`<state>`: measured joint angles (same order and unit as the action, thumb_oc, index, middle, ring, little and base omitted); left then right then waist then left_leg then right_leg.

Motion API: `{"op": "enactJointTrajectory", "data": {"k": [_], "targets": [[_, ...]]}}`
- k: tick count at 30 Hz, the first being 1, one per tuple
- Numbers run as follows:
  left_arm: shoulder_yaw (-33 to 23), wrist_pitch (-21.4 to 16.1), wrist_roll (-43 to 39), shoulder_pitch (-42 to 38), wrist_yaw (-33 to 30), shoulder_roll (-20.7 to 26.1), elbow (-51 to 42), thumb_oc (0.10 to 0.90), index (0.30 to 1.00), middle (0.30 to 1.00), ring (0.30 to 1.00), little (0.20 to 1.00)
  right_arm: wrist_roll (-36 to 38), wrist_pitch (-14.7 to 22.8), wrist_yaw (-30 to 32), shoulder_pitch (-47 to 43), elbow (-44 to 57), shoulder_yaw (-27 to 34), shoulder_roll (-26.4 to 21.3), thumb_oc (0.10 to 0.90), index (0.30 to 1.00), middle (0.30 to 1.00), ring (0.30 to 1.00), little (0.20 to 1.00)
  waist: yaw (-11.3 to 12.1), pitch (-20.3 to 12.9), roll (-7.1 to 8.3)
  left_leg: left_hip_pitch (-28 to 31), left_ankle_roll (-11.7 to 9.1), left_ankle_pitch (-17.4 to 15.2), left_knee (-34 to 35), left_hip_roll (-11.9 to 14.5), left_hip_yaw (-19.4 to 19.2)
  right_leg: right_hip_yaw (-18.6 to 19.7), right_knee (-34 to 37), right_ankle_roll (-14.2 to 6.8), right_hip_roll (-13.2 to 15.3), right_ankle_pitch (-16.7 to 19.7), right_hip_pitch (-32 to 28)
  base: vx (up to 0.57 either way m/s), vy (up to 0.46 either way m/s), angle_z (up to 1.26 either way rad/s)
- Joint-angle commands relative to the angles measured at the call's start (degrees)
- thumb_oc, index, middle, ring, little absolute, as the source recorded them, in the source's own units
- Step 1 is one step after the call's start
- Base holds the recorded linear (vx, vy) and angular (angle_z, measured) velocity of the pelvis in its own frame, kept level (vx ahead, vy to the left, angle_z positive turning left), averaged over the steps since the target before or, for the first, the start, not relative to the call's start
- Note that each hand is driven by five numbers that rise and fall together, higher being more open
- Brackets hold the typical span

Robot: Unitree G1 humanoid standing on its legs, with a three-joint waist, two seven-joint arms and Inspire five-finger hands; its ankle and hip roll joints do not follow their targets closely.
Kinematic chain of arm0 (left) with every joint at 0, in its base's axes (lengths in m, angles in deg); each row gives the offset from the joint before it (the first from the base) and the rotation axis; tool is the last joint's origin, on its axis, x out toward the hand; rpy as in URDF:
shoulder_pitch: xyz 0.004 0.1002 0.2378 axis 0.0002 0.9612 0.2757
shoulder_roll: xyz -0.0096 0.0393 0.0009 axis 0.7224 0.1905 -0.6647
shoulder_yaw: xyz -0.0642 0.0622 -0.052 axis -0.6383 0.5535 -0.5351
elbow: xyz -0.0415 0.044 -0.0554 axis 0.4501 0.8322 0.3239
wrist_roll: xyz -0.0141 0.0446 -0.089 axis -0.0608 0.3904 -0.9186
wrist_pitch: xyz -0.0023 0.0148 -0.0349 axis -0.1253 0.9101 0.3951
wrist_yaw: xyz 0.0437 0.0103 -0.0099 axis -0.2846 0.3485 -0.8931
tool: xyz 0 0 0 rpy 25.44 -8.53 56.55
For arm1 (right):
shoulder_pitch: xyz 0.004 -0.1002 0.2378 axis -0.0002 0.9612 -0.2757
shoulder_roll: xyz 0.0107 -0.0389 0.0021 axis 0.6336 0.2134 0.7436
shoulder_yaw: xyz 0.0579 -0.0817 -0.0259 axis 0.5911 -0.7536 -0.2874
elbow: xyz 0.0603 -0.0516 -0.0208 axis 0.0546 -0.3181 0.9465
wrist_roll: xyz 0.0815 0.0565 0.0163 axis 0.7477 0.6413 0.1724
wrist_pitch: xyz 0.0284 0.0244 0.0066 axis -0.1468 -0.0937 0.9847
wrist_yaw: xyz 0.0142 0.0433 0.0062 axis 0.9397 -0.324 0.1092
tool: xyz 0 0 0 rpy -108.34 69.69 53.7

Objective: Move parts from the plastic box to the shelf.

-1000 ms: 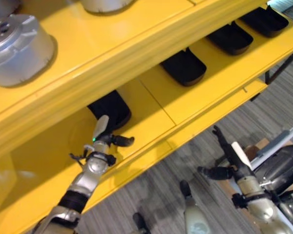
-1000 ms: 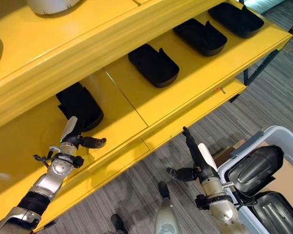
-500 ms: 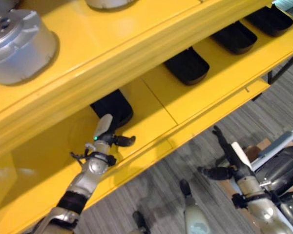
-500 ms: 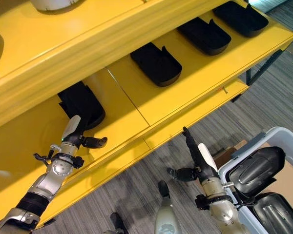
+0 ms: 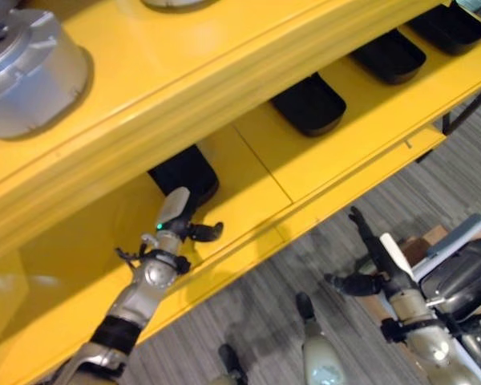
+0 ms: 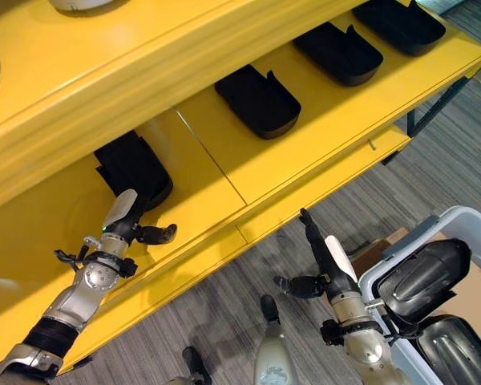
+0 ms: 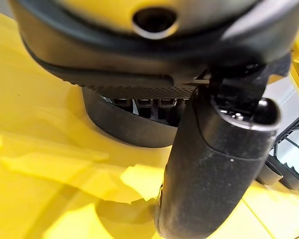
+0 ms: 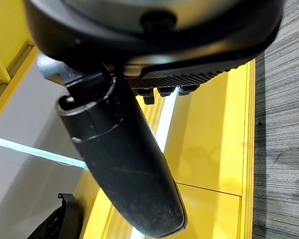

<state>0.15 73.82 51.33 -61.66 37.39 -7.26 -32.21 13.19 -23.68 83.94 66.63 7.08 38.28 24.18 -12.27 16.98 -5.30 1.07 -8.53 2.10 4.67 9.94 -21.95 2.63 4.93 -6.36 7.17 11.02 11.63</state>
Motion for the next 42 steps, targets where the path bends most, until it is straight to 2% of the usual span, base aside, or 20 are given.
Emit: {"op": "enactJointTrajectory", "data": {"k": [1,42], "targets": [[1.04,-1.40,3.76,-2.77,0.53,3.53,1.55,0.900,1.000,1.000,1.000,1.000,0.96,5.66,0.96,-1.22,5.28,3.40,-2.04,0.900,1.000,1.000,1.000,1.000,-0.23,-1.81,0.22,1.96,1.68,2.21,-0.93,1.19,2.73,-0.22,-10.95,-1.60,2.17,-5.43,5.27,0.00,0.000,0.00],[2.57,-3.76,6.44,0.31,5.42,6.84,-3.82,0.900,1.000,1.000,1.000,1.000,0.90,5.58,0.23,-0.77,5.70,4.10,-2.50,0.900,1.000,1.000,1.000,1.000,0.24,-1.89,-0.15,1.92,1.83,1.44,-1.22,0.96,3.06,-0.24,-11.11,-1.44,2.13,-5.55,5.42,0.00,0.000,0.00]]}}
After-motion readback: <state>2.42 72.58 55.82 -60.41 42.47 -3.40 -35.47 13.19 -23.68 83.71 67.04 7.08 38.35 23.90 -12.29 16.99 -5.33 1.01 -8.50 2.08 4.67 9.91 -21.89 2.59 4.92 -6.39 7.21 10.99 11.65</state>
